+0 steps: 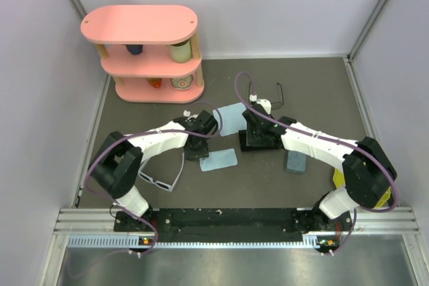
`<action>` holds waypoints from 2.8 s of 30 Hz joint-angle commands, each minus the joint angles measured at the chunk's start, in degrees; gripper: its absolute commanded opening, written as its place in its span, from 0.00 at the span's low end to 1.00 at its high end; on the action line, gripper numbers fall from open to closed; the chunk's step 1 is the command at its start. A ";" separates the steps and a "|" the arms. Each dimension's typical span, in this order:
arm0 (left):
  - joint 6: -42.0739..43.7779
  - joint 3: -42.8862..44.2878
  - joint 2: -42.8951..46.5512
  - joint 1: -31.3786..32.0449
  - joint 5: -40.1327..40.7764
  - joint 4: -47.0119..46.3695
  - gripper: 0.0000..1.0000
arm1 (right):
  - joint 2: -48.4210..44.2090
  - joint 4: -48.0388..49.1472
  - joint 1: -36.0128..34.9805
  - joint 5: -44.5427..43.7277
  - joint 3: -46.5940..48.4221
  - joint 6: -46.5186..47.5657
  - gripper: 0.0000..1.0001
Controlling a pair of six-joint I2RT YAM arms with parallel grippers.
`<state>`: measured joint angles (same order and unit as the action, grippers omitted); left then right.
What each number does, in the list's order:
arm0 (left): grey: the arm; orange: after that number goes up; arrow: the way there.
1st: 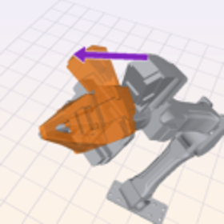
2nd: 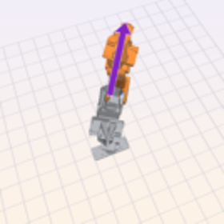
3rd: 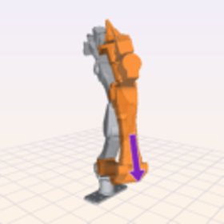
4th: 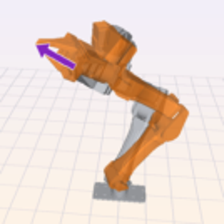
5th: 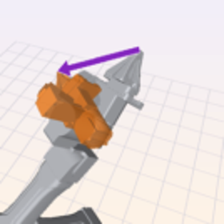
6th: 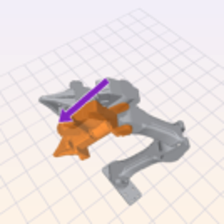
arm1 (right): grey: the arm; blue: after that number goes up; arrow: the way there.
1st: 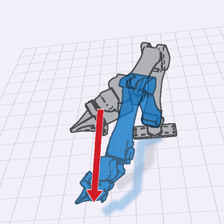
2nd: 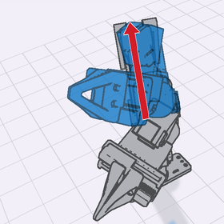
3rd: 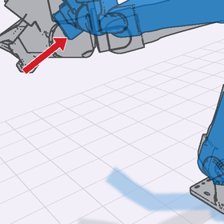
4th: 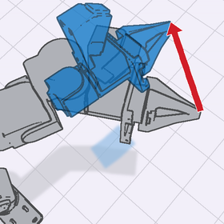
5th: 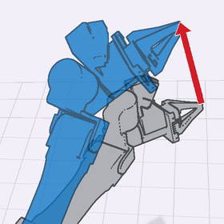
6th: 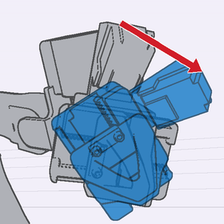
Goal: Organize the sunglasses
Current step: Pick up the folded cleaning cloth from the center of the board.
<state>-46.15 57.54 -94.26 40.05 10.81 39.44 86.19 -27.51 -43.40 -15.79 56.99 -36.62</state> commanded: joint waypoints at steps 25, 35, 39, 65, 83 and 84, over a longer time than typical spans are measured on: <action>0.18 1.08 -6.03 -0.24 -2.02 -1.82 0.28 | -0.94 0.44 0.42 0.41 0.14 0.59 0.29; 2.29 2.40 -8.49 -0.15 -2.55 -0.51 0.19 | -1.03 0.44 0.42 0.50 0.14 0.15 0.29; 2.99 2.84 -8.84 -0.15 -2.55 -0.59 0.13 | -1.38 0.35 0.33 0.50 -0.30 -0.03 0.29; 7.48 -2.34 -2.86 -5.42 -8.25 -4.46 0.00 | 11.53 8.26 -7.84 7.62 6.81 9.46 0.36; 9.50 -5.86 -4.88 -9.64 -18.36 -9.21 0.00 | 18.75 7.12 -8.37 7.35 8.48 6.04 0.28; 9.50 -5.95 -4.97 -9.82 -18.54 -9.29 0.00 | 19.10 7.03 -8.28 7.44 8.57 5.95 0.27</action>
<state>-37.71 54.83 -96.12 30.46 -7.46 31.83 103.13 -20.95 -50.98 -8.16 63.16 -29.63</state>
